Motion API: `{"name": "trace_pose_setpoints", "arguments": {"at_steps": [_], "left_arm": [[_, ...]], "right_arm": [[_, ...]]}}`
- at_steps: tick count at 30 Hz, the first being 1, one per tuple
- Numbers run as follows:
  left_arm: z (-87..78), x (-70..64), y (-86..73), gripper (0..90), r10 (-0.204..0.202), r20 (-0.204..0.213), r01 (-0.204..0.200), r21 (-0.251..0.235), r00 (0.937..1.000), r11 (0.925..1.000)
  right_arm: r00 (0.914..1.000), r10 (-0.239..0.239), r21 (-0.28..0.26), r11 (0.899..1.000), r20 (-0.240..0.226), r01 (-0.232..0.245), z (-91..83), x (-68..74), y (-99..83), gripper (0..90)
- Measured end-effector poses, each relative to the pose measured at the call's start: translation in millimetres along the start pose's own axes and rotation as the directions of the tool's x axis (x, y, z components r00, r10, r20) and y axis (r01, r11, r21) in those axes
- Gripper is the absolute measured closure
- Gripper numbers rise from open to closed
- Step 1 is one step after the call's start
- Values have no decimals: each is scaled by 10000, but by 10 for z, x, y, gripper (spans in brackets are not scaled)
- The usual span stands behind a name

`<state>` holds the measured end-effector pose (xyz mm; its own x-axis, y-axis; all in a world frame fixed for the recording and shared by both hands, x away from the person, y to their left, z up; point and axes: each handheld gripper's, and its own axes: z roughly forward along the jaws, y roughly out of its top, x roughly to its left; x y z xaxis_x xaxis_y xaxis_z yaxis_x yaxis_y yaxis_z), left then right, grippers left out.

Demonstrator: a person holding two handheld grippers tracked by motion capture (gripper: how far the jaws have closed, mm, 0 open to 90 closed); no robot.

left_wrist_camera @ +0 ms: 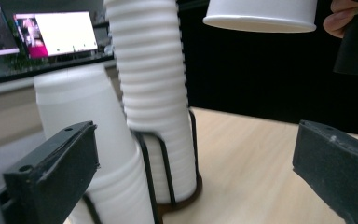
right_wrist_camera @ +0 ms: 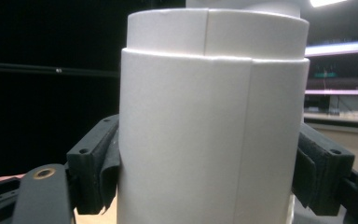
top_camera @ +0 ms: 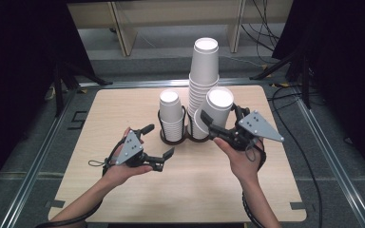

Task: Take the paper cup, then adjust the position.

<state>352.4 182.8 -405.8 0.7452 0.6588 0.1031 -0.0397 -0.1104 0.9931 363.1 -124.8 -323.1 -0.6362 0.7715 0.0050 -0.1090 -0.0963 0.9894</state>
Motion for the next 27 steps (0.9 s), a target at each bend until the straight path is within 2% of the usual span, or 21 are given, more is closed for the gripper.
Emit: {"name": "trace_pose_setpoints", "arguments": {"at_steps": [1, 2, 3, 5, 6, 7, 9, 11, 14, 17, 18, 20, 21, 22, 23, 24, 25, 26, 27], "left_arm": [[-42, -14, -100, 0, 138, -93, -137, 122, 9999, 9998], [-42, -14, -100, 0, 138, -93, -137, 122, 9999, 9998], [-73, -19, -160, 0, 179, -140, -176, 256, 9997, 9995], [-113, -20, -238, 0, 54, -219, -45, 394, 9997, 9992], [-123, -16, -286, 0, -88, -208, 92, 226, 9997, 9997], [-149, -17, -297, 0, -80, -261, 91, 420, 9996, 9991], [-167, -26, -319, 0, -69, -254, 79, 412, 9997, 9991], [-184, -42, -336, 0, -142, -224, 151, 419, 9996, 9990], [-200, -56, -351, 0, -150, -194, 158, 428, 9997, 9990], [-219, -81, -398, 0, -151, -118, 156, 431, 9998, 9989], [-215, -86, -405, 0, -163, -116, 168, 375, 9998, 9992], [-215, -94, -415, 0, -188, -126, 192, 381, 9997, 9991], [-195, -103, -438, 0, -309, -113, 312, 245, 9995, 9992], [-188, -114, -449, 0, -270, -165, 276, 334, 9995, 9991], [-176, -122, -461, 0, -188, -193, 194, 315, 9996, 9993], [-166, -139, -476, 0, -164, -145, 170, 420, 9998, 9990], [-152, -150, -491, 0, -212, -72, 215, 450, 9997, 9988], [-152, -150, -491, 0, -212, -72, 215, 450, 9997, 9988], [-123, -172, -518, 0, -310, 22, 309, 451, 9995, 9985]], "right_arm": [[9998, 195, 233, 9995, 1, -195, -33, 9, -122, 215], [9998, 195, 233, 9995, 1, -195, -33, 9, -122, 215], [9997, 246, 482, 9985, 90, -250, -61, 15, -244, 215], [9995, 289, 561, 9980, 115, -295, -74, 16, -278, 215], [9978, 656, 767, 9949, 111, -663, -97, 42, -377, 215], [9981, 598, 839, 9946, 156, -609, -107, 45, -407, 215], [9971, 743, 1070, 9914, 151, -755, -118, 76, -481, 215], [9979, 628, 1064, 9922, 170, -643, -116, 96, -544, 215], [9959, 901, 1258, 9879, 129, -910, -112, 142, -601, 215], [9927, 1205, 1506, 9813, 45, -1198, -73, 217, -746, 213], [9930, 1182, 1441, 9827, -44, -1163, -50, 226, -796, 213], [9885, 1515, 1554, 9766, -51, -1488, -38, 253, -846, 213], [9902, 1394, 1629, 9772, -64, -1365, -30, 244, -885, 213], [9878, 1557, 1632, 9746, -23, -1533, -25, 253, -907, 213], [9886, 1503, 1687, 9746, -29, -1476, -15, 253, -940, 213], [9839, 1786, 1801, 9680, -37, -1750, -13, 275, -958, 213], [9850, 1725, 1882, 9676, -53, -1685, -8, 279, -985, 213], [9883, 1522, 1861, 9713, -93, -1479, 3, 271, -1009, 213], [9844, 1758, 2010, 9646, -67, -1709, 2, 286, -1028, 213]]}}
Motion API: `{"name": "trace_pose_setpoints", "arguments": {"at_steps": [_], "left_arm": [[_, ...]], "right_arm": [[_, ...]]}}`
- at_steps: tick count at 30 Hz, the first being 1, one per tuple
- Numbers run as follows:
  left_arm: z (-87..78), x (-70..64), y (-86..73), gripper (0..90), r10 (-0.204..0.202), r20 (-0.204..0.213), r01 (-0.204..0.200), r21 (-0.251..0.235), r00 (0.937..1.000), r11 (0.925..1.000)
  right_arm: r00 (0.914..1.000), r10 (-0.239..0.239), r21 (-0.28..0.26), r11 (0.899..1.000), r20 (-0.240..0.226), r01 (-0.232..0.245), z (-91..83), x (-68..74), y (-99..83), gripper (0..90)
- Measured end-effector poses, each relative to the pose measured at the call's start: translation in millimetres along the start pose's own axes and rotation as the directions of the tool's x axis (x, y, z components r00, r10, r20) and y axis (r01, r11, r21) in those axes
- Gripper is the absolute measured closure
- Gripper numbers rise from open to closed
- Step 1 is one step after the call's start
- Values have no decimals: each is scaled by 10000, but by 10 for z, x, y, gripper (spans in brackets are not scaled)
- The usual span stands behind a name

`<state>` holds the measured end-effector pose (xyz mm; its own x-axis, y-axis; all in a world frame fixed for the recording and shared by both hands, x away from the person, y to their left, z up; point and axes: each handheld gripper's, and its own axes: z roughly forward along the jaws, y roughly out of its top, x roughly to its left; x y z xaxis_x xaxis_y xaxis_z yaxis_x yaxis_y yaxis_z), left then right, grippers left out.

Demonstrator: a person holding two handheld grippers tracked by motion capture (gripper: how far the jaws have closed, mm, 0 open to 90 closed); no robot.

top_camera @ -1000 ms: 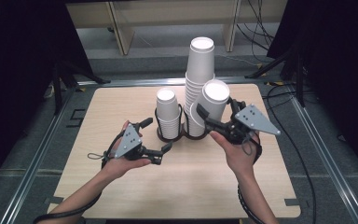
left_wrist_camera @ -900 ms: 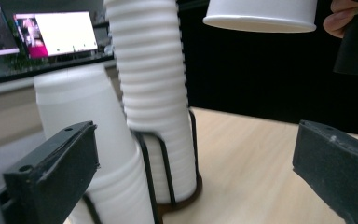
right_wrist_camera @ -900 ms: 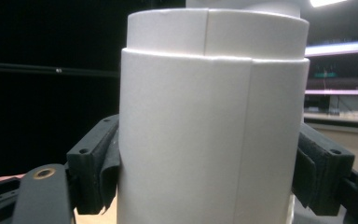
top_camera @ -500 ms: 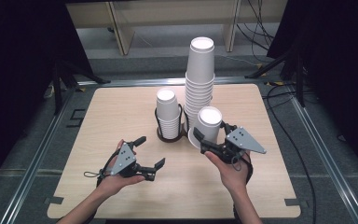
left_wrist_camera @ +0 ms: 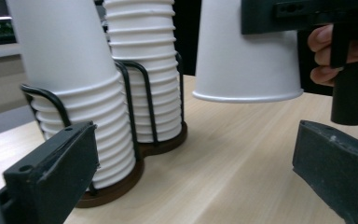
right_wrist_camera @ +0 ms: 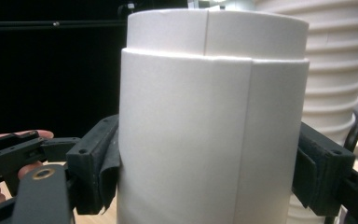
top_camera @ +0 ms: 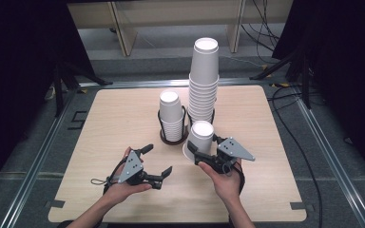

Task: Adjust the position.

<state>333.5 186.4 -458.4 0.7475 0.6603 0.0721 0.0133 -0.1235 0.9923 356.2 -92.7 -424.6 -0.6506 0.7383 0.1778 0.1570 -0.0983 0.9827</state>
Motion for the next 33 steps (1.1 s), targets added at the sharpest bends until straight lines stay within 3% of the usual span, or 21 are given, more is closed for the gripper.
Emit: {"name": "trace_pose_setpoints", "arguments": {"at_steps": [1, 4, 7, 11, 15, 21, 22, 24, 27, 33], "left_arm": [[23, -17, -13, 0, -49, 89, 49, 23, 9999, 10000], [62, -57, -16, 0, -85, 366, 82, 97, 9993, 9999], [120, -99, 3, 0, -159, 591, 156, 67, 9981, 9999], [210, -140, 7, 0, -58, 787, 40, 231, 9969, 9997], [300, -177, 5, 0, 36, 946, -69, 336, 9955, 9994], [378, -196, 32, 0, 375, 979, -408, 319, 9945, 9987], [408, -199, 39, 0, 454, 1020, -485, 286, 9937, 9984], [426, -205, 43, 0, 438, 1059, -480, 381, 9934, 9981], [477, -232, 44, 0, 383, 1188, -439, 445, 9922, 9980], [544, -242, 32, 0, 384, 1250, -457, 563, 9914, 9974]], "right_arm": [[9995, -238, 69, 9997, 215, 237, -2, -21, -15, 213], [9998, 64, 166, 9998, 185, -67, 15, -14, -61, 213], [9996, -22, 157, 9999, 275, 17, 20, -16, -81, 213], [9973, 640, 210, 9977, 356, -648, 27, -7, -124, 213], [9972, 666, 213, 9975, 339, -674, 45, -14, -144, 213], [9938, 1068, 230, 9939, 309, -1076, 66, -34, -166, 213], [9910, 1310, 276, 9909, 261, -1317, 73, -35, -170, 213], [9929, 1141, 238, 9931, 339, -1149, 80, -47, -172, 213], [9880, 1519, 375, 9875, 269, -1529, 98, -25, -187, 213], [9868, 1609, 433, 9859, 198, -1616, 126, -12, -205, 213]]}}
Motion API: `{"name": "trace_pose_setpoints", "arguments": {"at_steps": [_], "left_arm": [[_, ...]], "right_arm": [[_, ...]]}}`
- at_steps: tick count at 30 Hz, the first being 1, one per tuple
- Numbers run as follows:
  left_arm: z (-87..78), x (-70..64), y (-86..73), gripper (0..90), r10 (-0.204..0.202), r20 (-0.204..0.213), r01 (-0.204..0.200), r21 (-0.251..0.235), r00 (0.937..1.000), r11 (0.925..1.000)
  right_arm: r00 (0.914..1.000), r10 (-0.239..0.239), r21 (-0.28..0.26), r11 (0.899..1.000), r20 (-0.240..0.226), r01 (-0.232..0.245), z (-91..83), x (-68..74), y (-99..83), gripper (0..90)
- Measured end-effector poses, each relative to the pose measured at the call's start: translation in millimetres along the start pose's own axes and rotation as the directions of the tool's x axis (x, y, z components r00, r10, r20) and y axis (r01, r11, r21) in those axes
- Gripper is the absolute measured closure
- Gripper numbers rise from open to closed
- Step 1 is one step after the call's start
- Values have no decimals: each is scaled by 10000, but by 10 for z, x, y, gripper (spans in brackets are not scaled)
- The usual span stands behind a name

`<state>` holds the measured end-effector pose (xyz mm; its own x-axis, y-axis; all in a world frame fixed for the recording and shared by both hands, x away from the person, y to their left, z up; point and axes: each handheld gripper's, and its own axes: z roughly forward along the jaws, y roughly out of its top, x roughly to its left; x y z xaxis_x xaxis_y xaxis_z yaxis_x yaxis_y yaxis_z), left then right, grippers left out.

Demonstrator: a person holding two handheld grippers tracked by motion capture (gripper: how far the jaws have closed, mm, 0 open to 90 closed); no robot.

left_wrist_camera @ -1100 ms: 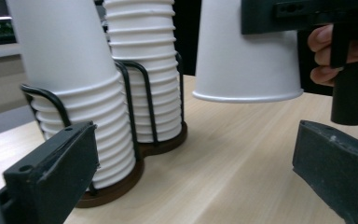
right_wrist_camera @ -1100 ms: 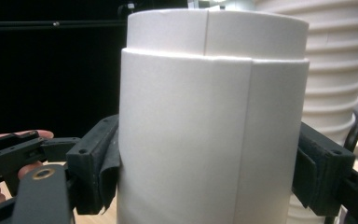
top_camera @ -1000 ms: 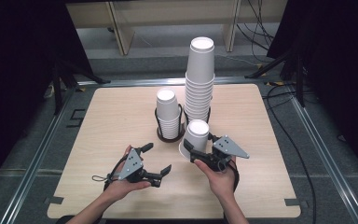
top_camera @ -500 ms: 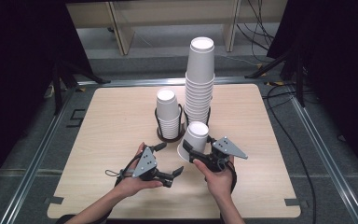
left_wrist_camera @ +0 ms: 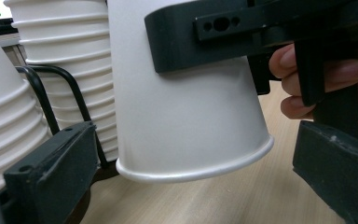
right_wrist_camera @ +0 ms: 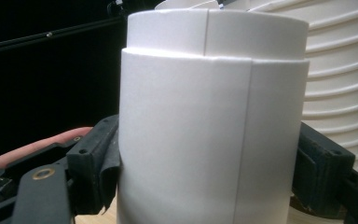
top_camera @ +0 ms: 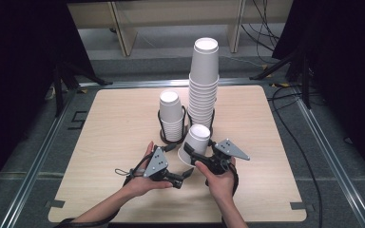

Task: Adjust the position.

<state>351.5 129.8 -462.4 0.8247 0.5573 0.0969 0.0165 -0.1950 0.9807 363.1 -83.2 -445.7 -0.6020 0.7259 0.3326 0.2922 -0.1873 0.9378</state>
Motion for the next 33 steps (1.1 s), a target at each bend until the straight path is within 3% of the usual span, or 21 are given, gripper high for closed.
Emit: {"name": "trace_pose_setpoints", "arguments": {"at_steps": [15, 17, 21, 25, 30, 33], "left_arm": [[111, 13, -27, 0, 56, -73, -54, 220, 10000, 9997], [143, 7, -40, 0, 98, -22, -97, 169, 9999, 9998], [163, 17, -48, 0, 80, -67, -78, 219, 9999, 9997], [162, 34, -45, 0, 51, -82, -49, 348, 10000, 9994], [176, 38, -77, 0, 37, -59, -35, 175, 10000, 9998], [168, 44, -77, 0, 27, -13, -26, 364, 10000, 9993]], "right_arm": [[10000, 24, 74, 10000, -10, -24, 44, 38, -14, 214], [9998, -180, 42, 9998, -75, 181, 60, 39, -21, 214], [9999, -29, 165, 9999, -149, 31, 67, 63, -27, 214], [9997, -174, 162, 9997, -171, 177, 76, 66, -33, 214], [9996, -79, 231, 9997, -255, 85, 84, 94, -41, 214], [9994, -145, 232, 9996, -315, 152, 93, 95, -46, 213]]}}
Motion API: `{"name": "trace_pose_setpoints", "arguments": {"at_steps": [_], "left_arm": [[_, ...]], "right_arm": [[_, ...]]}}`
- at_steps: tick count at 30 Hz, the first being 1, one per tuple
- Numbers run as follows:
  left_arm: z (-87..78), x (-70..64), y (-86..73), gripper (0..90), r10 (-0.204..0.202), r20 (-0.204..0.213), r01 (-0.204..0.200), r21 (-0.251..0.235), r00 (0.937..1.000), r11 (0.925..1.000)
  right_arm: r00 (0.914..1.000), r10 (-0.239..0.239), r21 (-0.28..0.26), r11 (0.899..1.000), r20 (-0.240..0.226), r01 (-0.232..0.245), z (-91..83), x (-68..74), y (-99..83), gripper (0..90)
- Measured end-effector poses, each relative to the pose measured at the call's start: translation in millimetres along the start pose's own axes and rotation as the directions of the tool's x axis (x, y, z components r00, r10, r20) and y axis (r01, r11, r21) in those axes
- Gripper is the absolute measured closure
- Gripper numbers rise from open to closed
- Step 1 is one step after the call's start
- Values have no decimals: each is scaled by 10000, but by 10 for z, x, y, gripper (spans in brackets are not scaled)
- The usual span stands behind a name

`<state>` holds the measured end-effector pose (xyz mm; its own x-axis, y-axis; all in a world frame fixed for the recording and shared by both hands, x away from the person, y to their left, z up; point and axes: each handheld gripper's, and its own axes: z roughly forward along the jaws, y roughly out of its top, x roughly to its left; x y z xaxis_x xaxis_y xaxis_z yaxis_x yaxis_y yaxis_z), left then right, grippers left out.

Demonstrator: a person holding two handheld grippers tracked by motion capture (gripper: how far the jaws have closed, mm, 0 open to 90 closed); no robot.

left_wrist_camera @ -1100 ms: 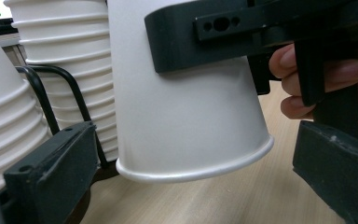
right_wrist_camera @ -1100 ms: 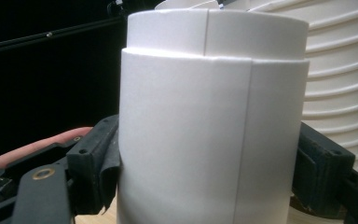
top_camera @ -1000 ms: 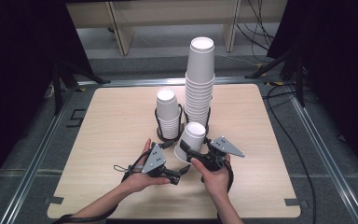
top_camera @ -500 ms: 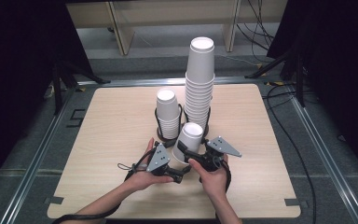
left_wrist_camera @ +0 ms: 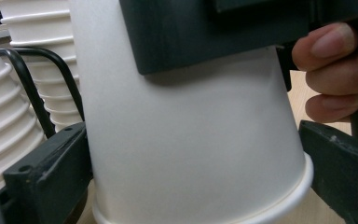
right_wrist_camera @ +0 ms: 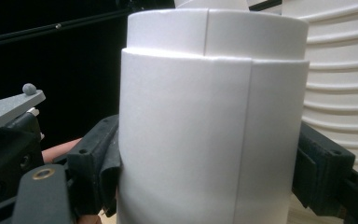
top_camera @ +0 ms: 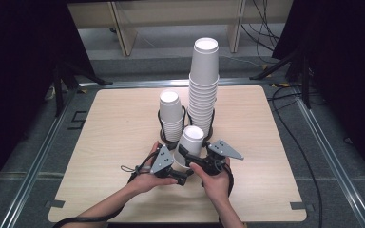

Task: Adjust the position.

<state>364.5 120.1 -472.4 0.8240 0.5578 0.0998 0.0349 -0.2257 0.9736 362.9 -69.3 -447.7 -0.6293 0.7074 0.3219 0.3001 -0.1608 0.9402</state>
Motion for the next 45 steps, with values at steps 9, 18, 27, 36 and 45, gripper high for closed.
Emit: {"name": "trace_pose_setpoints", "arguments": {"at_steps": [9, 18, 27, 36, 45], "left_arm": [[-4, 4, -14, 22, -41, 75, 42, -101, 10000, 9999], [-30, 17, -25, 87, 88, 176, -82, -333, 9998, 9994], [-66, 23, -23, 155, 160, 179, -159, -95, 9997, 9998], [-84, 44, -16, 183, 159, 259, -157, -100, 9995, 9998], [-103, 72, -24, 193, 224, 154, -223, -56, 9996, 9997]], "right_arm": [[10000, -13, 25, 10000, 0, 13, -7, -13, -4, 201], [9997, 216, 12, 9998, -103, -216, -9, -14, 3, 160], [9995, 320, -57, 9995, -62, -320, -10, -16, 2, 125], [9966, 793, -84, 9968, -206, -795, -34, -29, -9, 76], [9949, 943, -225, 9952, -347, -951, -65, -26, 1, 64]]}}
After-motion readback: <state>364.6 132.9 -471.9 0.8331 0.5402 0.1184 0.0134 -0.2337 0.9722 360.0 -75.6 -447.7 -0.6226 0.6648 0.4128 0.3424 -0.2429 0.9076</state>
